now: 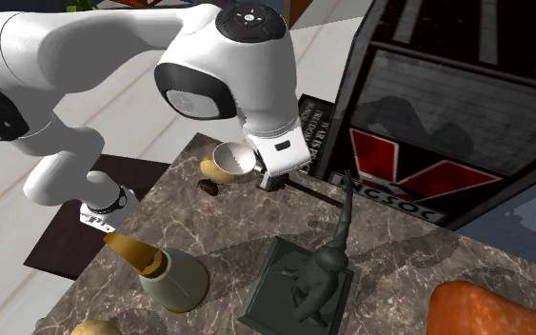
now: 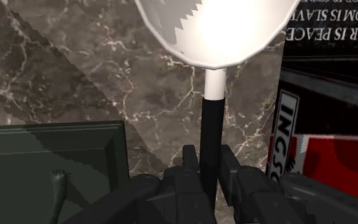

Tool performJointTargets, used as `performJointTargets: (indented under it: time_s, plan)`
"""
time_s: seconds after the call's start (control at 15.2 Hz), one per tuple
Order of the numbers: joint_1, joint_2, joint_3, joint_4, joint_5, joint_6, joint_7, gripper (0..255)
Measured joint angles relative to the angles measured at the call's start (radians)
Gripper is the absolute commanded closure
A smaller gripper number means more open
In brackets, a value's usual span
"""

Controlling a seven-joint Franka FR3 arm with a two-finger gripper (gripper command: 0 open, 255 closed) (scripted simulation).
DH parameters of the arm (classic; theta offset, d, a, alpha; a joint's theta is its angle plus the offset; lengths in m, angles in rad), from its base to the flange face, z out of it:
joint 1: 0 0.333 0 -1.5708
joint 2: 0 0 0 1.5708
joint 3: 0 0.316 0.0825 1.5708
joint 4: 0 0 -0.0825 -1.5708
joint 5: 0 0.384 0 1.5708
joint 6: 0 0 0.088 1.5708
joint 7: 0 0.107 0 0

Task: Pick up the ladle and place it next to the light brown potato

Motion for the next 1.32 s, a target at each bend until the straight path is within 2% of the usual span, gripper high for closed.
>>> performJointTargets:
  time_s: [0.2,0.66,1.32]
  plan:
    - [-0.023,-0.105,-0.018,-0.142,0.001,0.033,-0.045,255]
    - [-0.076,-0.307,-0.076,-0.369,-0.008,0.051,-0.156,255]
    - [-0.15,-0.51,-0.177,-0.562,-0.05,0.032,-0.318,255]
